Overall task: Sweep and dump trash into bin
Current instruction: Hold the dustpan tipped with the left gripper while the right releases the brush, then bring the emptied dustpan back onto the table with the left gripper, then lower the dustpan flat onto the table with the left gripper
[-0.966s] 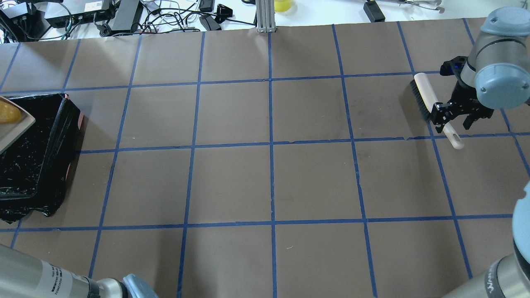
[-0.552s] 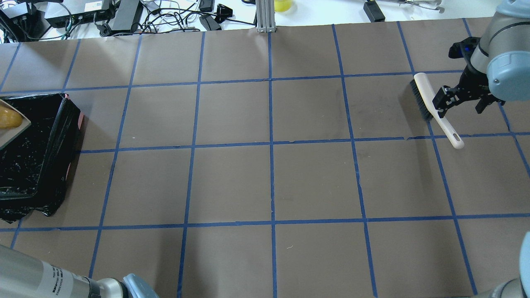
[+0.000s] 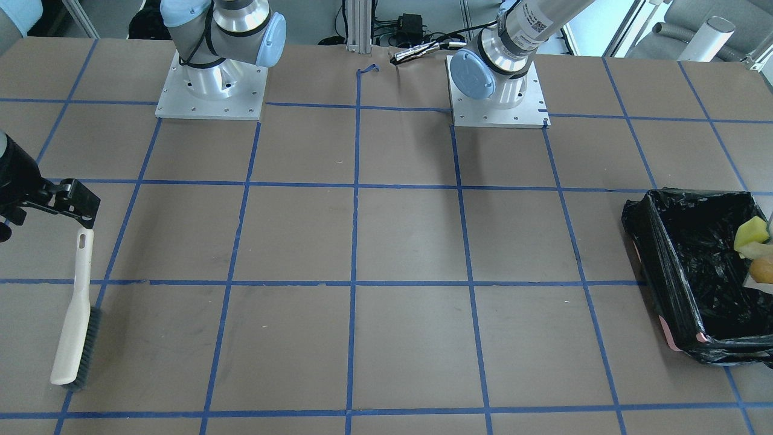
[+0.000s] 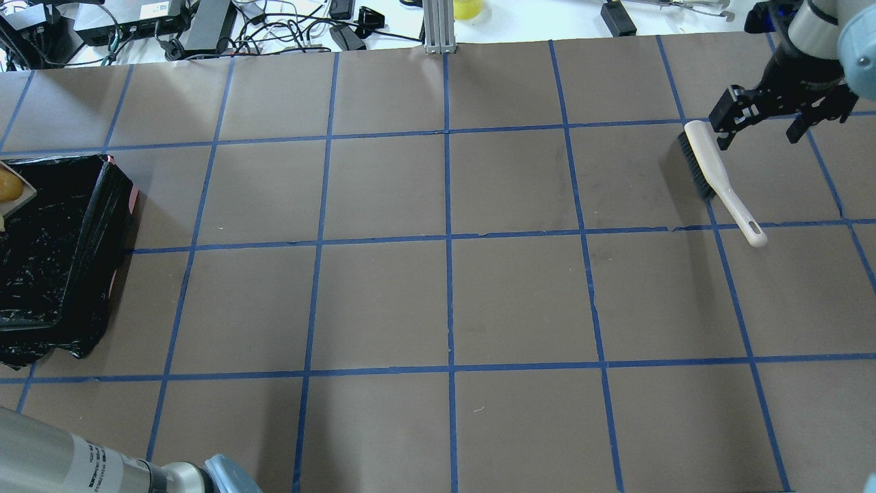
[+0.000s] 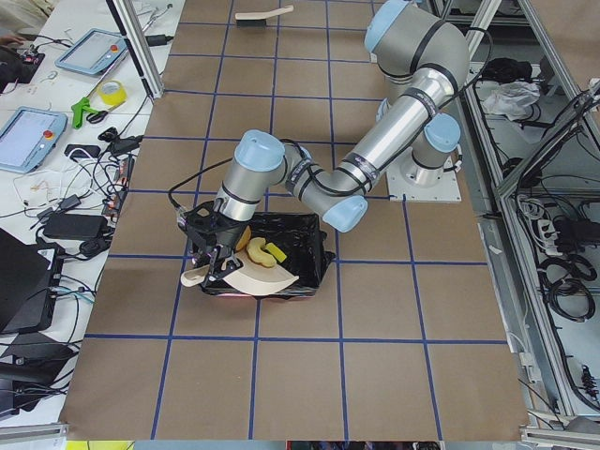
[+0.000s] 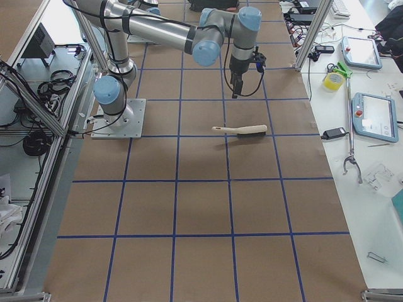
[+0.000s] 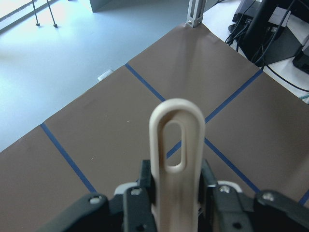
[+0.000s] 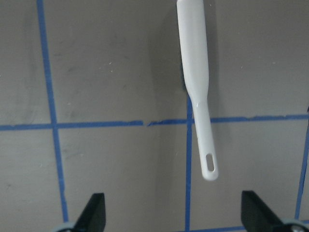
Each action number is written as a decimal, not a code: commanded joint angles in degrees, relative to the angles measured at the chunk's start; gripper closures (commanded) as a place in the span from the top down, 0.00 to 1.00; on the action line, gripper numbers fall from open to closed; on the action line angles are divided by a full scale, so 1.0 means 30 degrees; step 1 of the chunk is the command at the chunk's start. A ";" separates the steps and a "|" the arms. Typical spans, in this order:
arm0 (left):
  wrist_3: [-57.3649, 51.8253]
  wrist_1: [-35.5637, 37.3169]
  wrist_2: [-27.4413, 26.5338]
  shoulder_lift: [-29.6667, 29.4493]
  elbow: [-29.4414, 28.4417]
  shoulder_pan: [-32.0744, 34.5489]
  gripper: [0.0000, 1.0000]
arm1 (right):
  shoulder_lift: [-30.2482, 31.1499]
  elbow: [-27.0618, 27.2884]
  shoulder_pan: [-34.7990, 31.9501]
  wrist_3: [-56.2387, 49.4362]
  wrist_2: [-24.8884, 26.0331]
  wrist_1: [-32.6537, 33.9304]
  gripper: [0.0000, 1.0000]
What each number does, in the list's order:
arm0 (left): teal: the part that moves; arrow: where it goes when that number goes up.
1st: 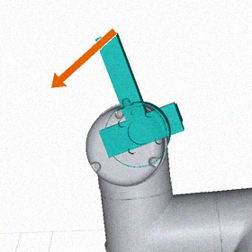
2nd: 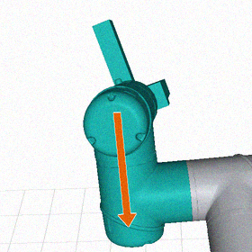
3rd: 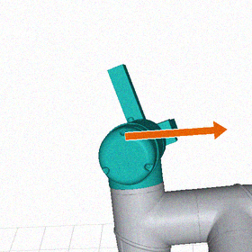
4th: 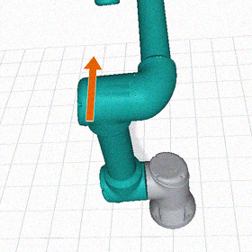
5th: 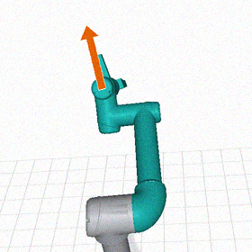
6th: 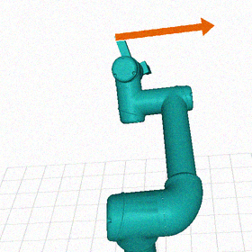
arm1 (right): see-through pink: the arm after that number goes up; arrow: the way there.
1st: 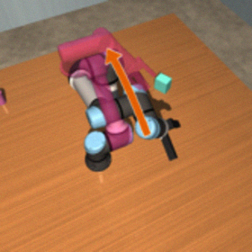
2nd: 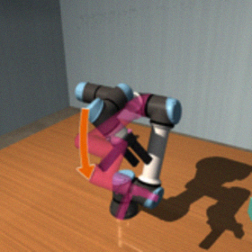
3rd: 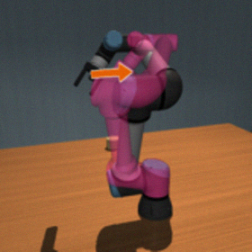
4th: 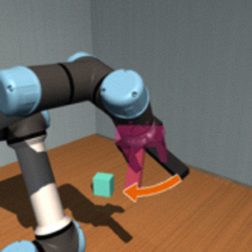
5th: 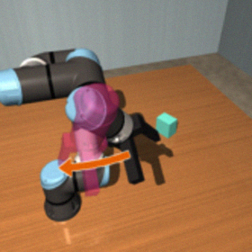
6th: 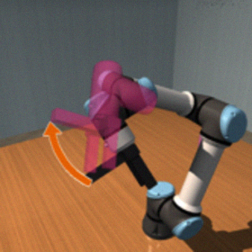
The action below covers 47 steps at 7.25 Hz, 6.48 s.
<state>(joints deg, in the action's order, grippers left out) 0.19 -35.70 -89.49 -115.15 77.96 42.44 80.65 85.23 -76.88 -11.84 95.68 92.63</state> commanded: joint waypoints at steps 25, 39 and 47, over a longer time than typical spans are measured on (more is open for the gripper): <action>2.3599 -0.7291 -0.3187 0.0565 0.3518 1.1806 0.00 | 0.3439 0.0155 -0.5106 0.4473 -0.0514 -0.1844 1.00; 2.5158 -0.5503 -0.3246 -0.2956 0.2491 1.2601 0.00 | 0.3529 0.0214 -0.5077 0.4443 -0.0340 -0.1991 1.00; 2.5219 -0.5532 -0.3187 -0.2840 0.2637 1.2601 0.21 | 0.3323 0.0624 -0.5106 0.5029 -0.1804 -0.0936 1.00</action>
<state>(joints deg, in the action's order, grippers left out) 76.01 -52.28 -99.11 -123.95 85.70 80.24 90.62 86.97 -92.20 3.11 90.49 89.66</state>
